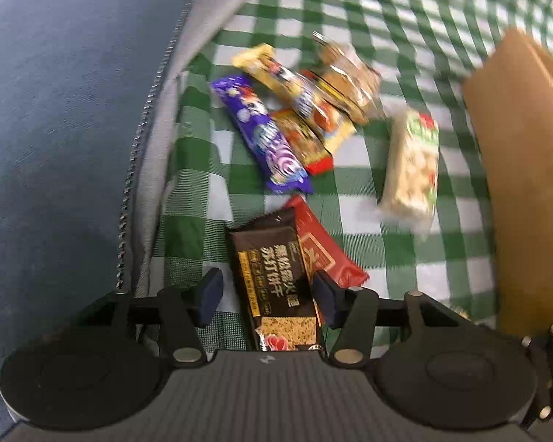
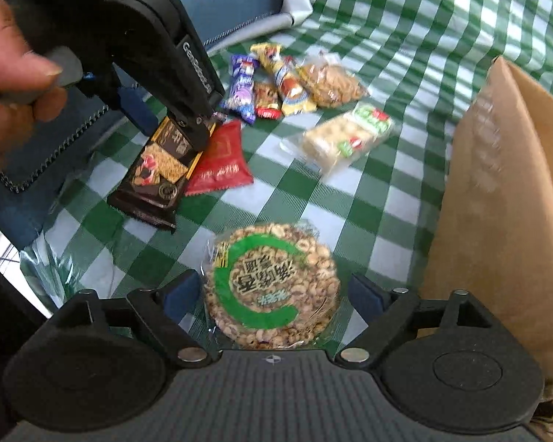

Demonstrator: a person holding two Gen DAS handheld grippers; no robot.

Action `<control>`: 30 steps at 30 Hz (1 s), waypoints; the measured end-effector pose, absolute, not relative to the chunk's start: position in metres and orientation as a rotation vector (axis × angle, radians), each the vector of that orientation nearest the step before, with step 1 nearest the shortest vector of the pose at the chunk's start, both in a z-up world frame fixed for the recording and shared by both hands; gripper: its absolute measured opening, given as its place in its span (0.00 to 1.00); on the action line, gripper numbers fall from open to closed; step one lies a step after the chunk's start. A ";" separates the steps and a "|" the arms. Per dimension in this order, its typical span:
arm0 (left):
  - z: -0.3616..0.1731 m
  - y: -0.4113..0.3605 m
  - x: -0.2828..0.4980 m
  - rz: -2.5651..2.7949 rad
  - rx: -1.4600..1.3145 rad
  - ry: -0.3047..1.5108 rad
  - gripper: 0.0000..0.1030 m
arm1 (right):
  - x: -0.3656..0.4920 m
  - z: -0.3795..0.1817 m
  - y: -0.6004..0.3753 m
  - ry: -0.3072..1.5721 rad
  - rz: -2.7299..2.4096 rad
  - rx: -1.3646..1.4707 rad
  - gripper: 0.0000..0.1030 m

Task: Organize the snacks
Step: 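Grasp the dark biscuit packet with left tool while right tool grasps peanut cake bag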

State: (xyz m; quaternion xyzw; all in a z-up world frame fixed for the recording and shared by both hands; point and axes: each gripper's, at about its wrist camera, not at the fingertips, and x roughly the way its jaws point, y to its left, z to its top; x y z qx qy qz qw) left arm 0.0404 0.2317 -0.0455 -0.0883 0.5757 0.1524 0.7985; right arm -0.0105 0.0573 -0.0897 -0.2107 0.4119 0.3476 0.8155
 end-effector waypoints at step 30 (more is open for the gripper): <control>-0.041 0.218 0.043 0.280 -0.198 1.172 0.39 | -0.008 -0.091 0.056 0.880 0.698 -0.474 0.79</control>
